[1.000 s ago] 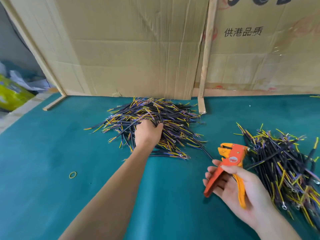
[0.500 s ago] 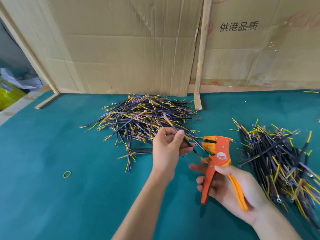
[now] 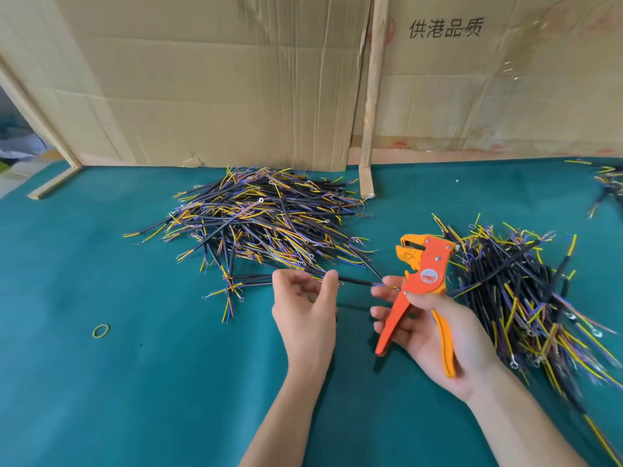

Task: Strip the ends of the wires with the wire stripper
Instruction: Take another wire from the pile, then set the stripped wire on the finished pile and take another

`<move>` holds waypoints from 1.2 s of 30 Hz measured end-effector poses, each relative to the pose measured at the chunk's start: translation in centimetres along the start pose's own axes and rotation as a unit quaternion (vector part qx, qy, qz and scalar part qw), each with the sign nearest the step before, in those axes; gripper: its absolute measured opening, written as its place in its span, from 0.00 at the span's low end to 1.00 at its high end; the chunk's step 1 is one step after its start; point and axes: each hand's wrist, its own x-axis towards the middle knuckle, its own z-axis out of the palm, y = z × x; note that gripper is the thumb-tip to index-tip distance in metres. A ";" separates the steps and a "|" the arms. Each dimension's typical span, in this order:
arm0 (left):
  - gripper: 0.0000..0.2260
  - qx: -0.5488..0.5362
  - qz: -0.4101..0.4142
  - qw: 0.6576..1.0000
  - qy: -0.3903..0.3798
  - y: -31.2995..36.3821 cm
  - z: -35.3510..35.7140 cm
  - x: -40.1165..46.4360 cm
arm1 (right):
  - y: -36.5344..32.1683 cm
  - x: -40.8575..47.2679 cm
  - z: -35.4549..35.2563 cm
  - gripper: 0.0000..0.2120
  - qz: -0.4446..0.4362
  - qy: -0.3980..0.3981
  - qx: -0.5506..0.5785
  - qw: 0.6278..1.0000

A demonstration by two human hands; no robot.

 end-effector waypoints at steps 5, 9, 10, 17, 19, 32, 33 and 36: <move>0.08 0.212 0.294 0.930 -0.061 0.4 0.4 -0.6 | -0.1 0.2 -0.2 0.23 0.018 -0.020 -0.004 1.000; 0.09 0.287 0.326 0.876 -0.211 0.3 1.0 -0.9 | -0.3 0.3 -0.5 0.23 0.007 -0.017 0.027 0.999; 0.08 0.293 0.331 0.873 -0.207 0.2 1.0 -0.9 | -0.3 0.3 -0.5 0.24 0.004 -0.017 0.031 0.999; 0.06 0.267 0.352 0.888 -0.127 0.2 1.0 -1.6 | -0.1 0.4 -0.7 0.29 0.001 -0.030 0.018 0.999; 0.07 0.243 0.344 0.900 -0.110 0.2 1.0 -1.5 | -0.1 0.5 -0.8 0.26 0.001 -0.030 0.010 0.999; 0.05 0.100 0.122 0.963 -0.219 0.4 0.5 -0.4 | 0.2 0.5 -1.0 0.28 -0.010 -0.075 -0.019 0.997; 0.05 0.105 0.120 0.961 -0.226 0.4 0.5 -0.4 | 0.2 0.6 -1.0 0.27 -0.005 -0.078 -0.023 0.997; 0.04 0.106 0.113 0.959 -0.239 0.3 0.4 -0.3 | 0.2 0.6 -1.1 0.28 0.003 -0.081 -0.030 0.996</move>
